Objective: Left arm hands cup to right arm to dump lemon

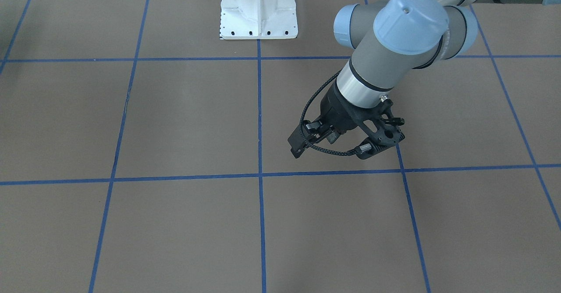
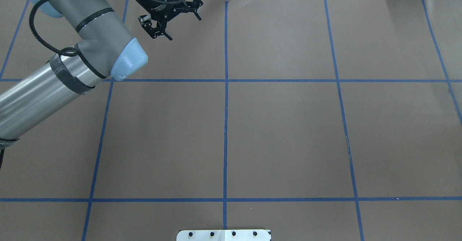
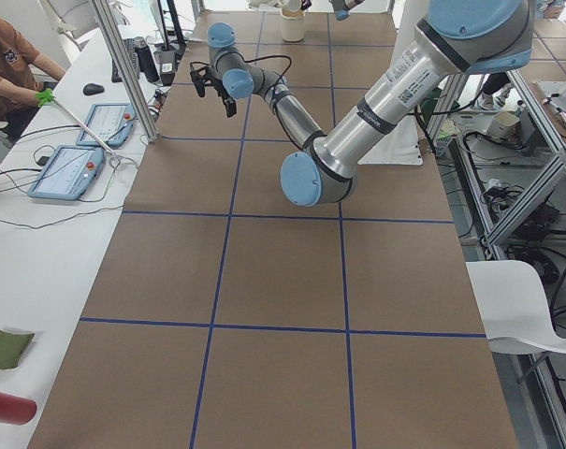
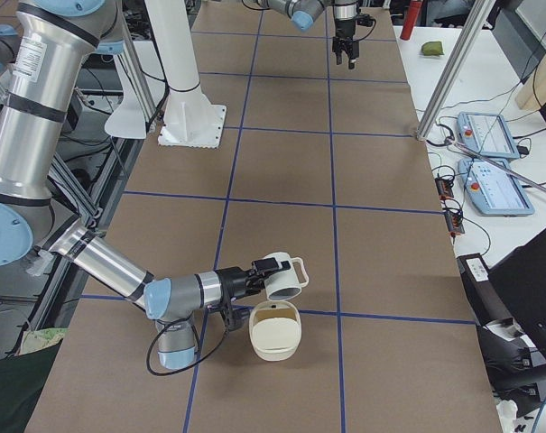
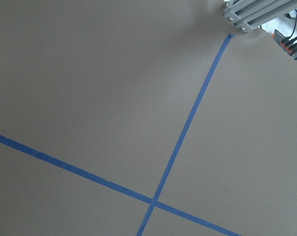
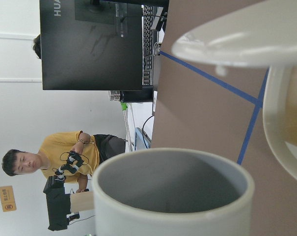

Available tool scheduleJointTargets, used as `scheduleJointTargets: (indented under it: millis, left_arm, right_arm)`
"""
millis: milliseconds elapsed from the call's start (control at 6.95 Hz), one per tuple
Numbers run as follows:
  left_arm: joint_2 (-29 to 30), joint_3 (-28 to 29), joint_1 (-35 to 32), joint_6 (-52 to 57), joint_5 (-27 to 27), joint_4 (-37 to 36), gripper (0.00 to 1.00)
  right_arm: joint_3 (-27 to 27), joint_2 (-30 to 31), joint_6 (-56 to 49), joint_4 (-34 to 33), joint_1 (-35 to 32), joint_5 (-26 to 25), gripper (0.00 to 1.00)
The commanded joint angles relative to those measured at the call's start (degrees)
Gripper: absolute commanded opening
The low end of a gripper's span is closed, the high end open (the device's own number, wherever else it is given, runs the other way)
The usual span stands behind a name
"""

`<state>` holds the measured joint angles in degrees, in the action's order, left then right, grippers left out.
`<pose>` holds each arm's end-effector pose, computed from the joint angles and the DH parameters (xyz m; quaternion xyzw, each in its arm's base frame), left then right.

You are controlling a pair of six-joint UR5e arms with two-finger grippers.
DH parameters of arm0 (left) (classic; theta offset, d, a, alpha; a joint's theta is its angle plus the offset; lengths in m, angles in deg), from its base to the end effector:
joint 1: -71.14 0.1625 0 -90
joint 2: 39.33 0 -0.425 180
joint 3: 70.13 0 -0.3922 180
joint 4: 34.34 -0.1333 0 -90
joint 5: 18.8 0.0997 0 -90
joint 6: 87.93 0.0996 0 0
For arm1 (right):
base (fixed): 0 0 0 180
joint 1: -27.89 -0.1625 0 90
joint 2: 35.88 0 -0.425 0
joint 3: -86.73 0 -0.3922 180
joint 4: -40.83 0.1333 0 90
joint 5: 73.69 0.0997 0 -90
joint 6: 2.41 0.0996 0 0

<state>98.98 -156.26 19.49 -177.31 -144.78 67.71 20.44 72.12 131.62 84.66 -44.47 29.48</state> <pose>0.3879 -0.6108 0.1319 -0.0460 0.5239 -0.2290 0.8191 0.0282 -0.2762 0.7244 0.0979 -0.7130 0.5423 0.4335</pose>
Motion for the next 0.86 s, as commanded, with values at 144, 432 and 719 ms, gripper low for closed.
scheduleJointTargets:
  millis: [144, 432, 719]
  left_arm:
    - [0.1, -0.1, -0.1, 0.0, 0.9, 0.0, 1.0]
    - [0.2, -0.4, -0.1, 0.0, 0.9, 0.0, 1.0]
    - [0.2, -0.4, 0.1, 0.0, 0.9, -0.1, 1.0]
  right_arm:
    - [1.9, -1.6, 12.3, 2.4, -1.7, -0.1, 0.0]
    - [4.7, -1.2, 19.0, 8.2, -2.3, -0.4, 0.0]
    - [5.6, -1.8, 28.8, 10.1, -4.3, -0.9, 0.0]
